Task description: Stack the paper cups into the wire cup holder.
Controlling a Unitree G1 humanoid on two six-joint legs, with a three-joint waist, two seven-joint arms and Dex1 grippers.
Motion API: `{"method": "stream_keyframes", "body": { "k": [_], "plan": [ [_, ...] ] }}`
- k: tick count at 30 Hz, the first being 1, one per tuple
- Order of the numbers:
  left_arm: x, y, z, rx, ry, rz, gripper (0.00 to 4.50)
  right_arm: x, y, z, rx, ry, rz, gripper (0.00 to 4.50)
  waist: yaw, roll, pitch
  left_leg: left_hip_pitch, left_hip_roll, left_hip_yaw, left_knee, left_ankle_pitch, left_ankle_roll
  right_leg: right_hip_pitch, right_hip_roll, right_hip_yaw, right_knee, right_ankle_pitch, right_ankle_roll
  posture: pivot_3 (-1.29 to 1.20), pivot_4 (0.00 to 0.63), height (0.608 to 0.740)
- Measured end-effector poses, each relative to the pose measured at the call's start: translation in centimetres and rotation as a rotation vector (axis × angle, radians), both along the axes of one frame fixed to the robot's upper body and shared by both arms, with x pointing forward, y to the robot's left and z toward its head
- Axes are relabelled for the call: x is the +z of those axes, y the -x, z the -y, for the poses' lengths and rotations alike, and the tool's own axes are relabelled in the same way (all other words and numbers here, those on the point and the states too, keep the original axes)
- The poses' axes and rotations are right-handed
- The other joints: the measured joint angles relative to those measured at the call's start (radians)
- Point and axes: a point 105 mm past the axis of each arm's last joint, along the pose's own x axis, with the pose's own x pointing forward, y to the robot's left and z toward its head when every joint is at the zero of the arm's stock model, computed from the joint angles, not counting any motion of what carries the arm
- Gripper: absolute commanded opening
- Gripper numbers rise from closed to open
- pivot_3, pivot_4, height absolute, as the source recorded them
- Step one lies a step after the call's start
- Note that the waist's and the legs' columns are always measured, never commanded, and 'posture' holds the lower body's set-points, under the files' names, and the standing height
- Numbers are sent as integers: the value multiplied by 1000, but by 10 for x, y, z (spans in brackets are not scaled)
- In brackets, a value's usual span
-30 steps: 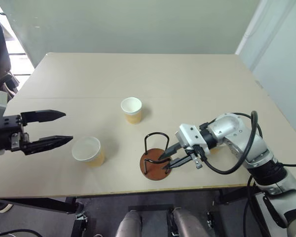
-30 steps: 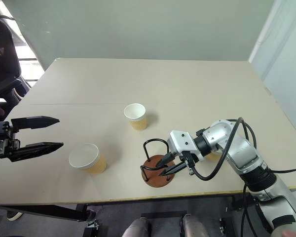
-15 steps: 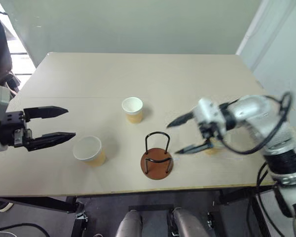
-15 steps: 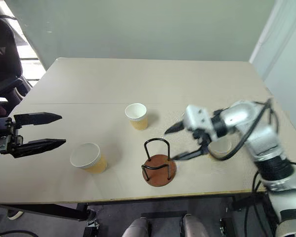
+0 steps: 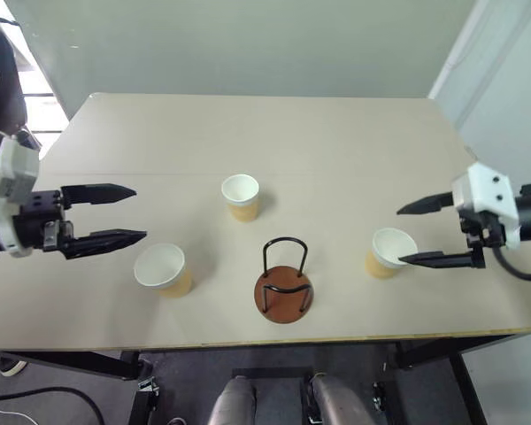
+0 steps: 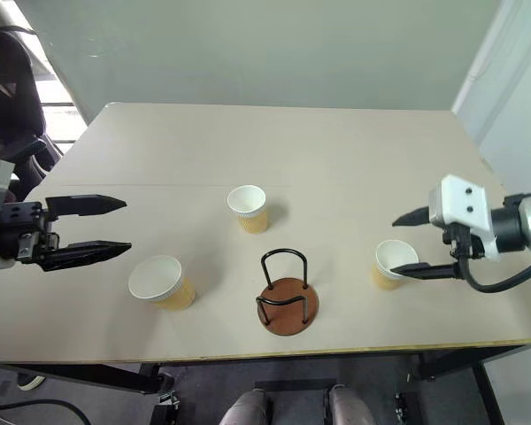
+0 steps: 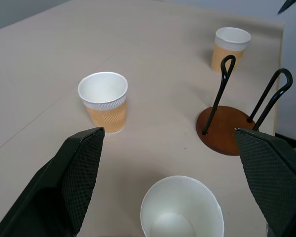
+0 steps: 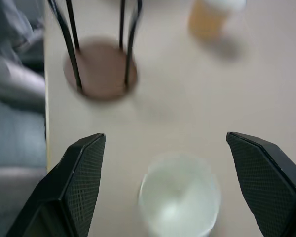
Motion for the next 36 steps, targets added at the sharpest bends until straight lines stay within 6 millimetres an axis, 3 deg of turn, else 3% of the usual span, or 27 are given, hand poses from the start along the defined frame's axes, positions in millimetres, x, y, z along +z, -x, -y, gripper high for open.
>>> {"method": "stream_keyframes", "body": {
  "k": [17,25,31,34,36],
  "plan": [
    [-6,-3,0,-9,-10,-21,4500,-32,-2,11,-65,110,-1,3971,-4,0,0,0,0,4,1,0,1,0,0,3,-1,5,13,0,150,740],
    [-4,1,-3,5,-10,-10,4500,-52,-4,-1,-17,137,-35,3971,-4,0,0,0,0,4,3,1,2,1,0,4,-1,5,12,0,150,740],
    [-4,2,-2,9,-15,-11,4500,-69,-18,-3,-4,185,-35,3971,-4,0,0,0,0,4,5,1,2,1,0,4,-1,7,15,0,150,740],
    [-3,3,-3,15,-13,-9,4500,-72,-22,-2,4,207,-26,3402,-4,0,0,0,0,4,5,1,2,1,0,4,-1,8,14,0,150,740],
    [-3,5,-4,21,-13,-7,4500,-74,-22,-1,13,218,-30,2731,-5,0,0,0,0,4,5,1,2,1,0,4,-1,8,14,0,150,740]
  ]
}}
